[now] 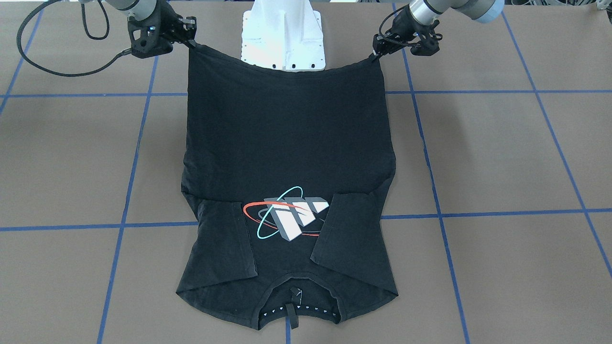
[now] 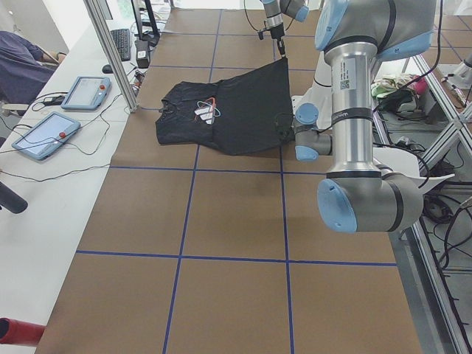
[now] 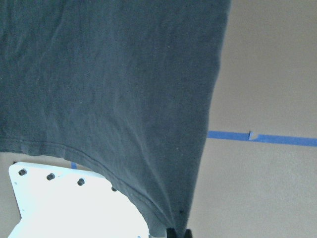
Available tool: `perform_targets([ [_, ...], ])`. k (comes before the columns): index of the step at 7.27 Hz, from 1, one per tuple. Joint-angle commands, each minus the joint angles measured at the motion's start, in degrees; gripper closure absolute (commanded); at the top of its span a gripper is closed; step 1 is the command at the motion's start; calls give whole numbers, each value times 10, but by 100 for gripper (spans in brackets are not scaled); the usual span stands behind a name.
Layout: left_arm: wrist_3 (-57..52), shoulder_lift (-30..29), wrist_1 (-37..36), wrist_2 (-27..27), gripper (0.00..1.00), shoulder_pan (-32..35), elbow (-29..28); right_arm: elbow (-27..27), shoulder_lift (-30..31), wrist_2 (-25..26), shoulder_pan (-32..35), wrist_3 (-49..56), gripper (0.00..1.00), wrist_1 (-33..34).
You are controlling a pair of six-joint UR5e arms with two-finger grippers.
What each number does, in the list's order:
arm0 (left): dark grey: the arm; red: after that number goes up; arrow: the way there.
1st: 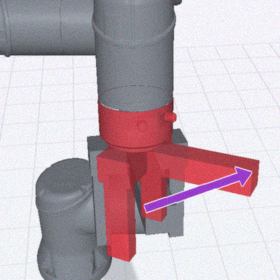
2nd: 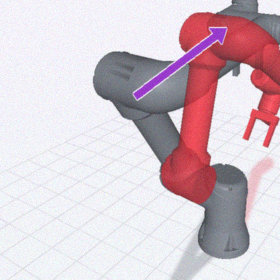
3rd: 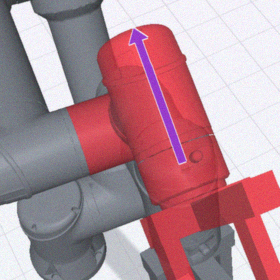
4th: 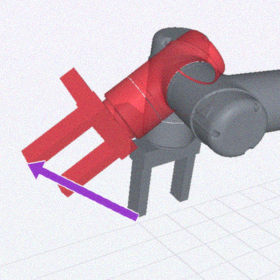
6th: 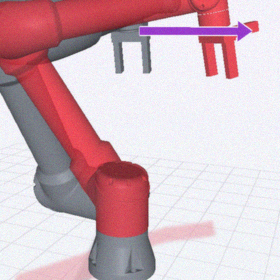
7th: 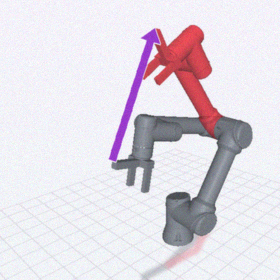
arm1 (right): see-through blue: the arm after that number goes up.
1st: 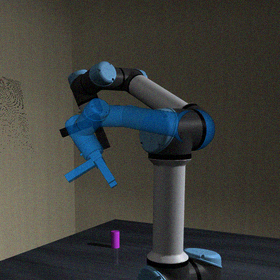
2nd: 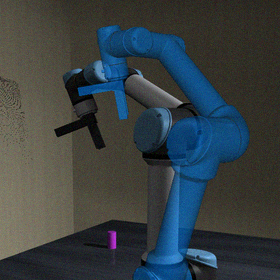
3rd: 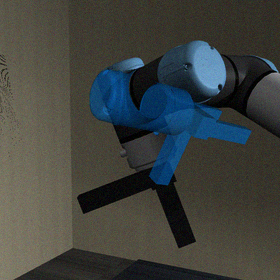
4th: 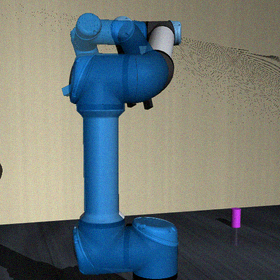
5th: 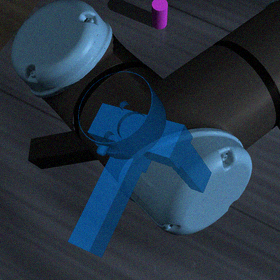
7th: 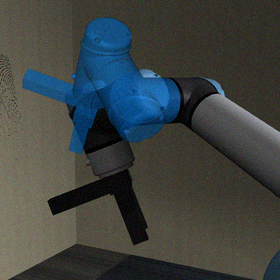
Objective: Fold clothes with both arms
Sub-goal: 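Lift both hem corners and carry them over the shirt toward the collar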
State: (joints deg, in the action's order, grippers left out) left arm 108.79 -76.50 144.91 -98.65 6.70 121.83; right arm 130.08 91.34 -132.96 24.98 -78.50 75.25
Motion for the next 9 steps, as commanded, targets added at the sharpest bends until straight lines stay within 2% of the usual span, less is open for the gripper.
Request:
perform_targets([
  [1, -2, 8, 1, -7, 100, -5, 19, 7, 43, -61, 2, -1, 100, -1],
  [4, 0, 7, 0, -36, 100, -8, 69, 4, 41, -74, 5, -1, 100, 0],
  [5, 0, 3, 0, -61, 100, 6, 81, 0, 37, -75, 35, -1, 100, 1],
  [7, -5, -16, 0, -95, 100, 87, 81, -3, 31, -76, 106, 5, 100, 2],
  [9, -22, -59, -1, -165, 100, 207, 75, -40, -25, -75, 161, 6, 100, 2],
])
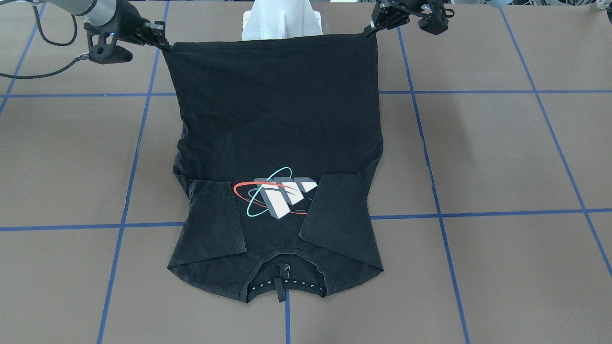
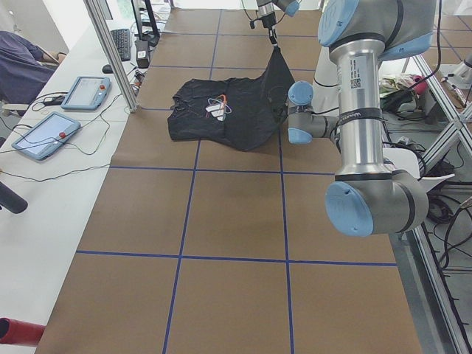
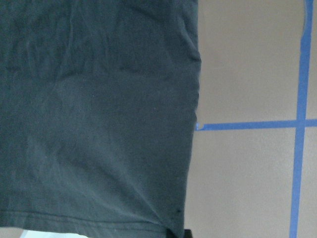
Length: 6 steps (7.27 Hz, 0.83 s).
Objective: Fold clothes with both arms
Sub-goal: 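Lift both hem corners and carry them over the shirt toward the collar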
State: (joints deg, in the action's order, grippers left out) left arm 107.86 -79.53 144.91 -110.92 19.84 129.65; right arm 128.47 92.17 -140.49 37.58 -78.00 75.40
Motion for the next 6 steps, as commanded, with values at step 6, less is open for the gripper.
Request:
perform_targets([
  [6, -97, -223, 1, -129, 100, 265, -256, -289, -262, 2, 186, 2, 100, -1],
])
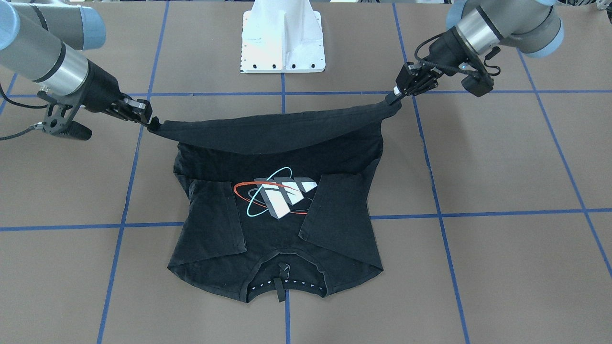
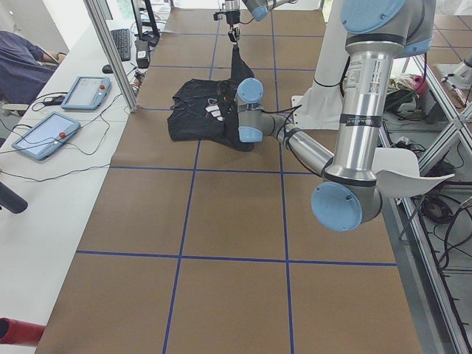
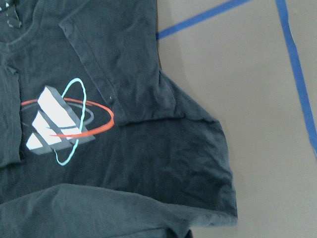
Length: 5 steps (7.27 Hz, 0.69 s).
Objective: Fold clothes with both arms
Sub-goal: 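Lift both hem corners and carry them over the shirt toward the collar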
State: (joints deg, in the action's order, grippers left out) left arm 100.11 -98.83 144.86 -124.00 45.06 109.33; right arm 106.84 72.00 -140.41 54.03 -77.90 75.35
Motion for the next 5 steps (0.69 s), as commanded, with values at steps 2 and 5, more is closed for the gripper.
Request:
perform_targets([
  [2, -33, -50, 6, 22, 100, 12, -100, -153, -123, 26, 24, 2, 100, -12],
  [5, -32, -80, 7, 31, 100, 12, -134, -244, -137, 44, 26, 1, 100, -120],
])
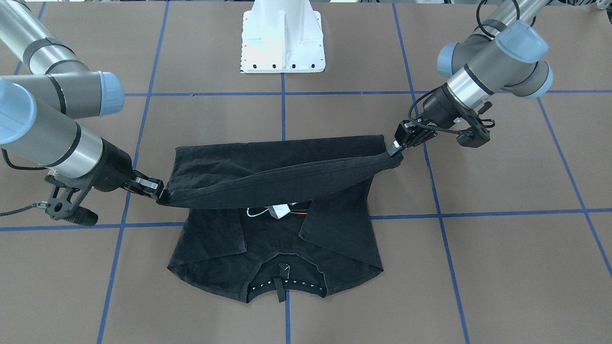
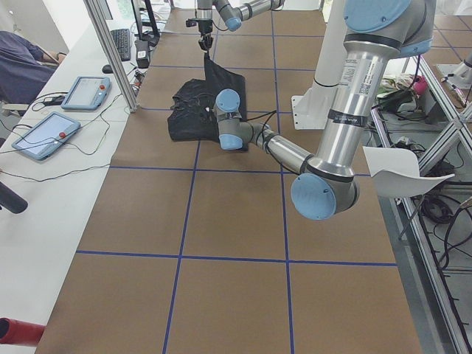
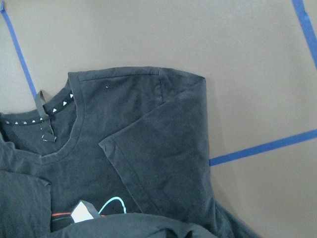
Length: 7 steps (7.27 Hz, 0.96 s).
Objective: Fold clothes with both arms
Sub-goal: 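Lower both held hem corners onto the shirt near the collar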
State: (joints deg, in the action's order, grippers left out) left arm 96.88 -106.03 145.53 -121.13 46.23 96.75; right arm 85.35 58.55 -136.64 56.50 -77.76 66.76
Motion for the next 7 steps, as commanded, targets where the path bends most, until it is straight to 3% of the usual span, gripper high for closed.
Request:
perform_targets([
  [1, -1, -8, 0, 5, 100, 0, -9, -31, -2, 9, 3, 1, 100, -34],
  [4, -12, -16, 4, 41, 100, 9, -75, -75, -1, 32, 5, 1, 100, -35],
  [7, -4, -37, 3, 41, 100, 12, -82, -84, -5, 30, 18, -1, 100, -35],
])
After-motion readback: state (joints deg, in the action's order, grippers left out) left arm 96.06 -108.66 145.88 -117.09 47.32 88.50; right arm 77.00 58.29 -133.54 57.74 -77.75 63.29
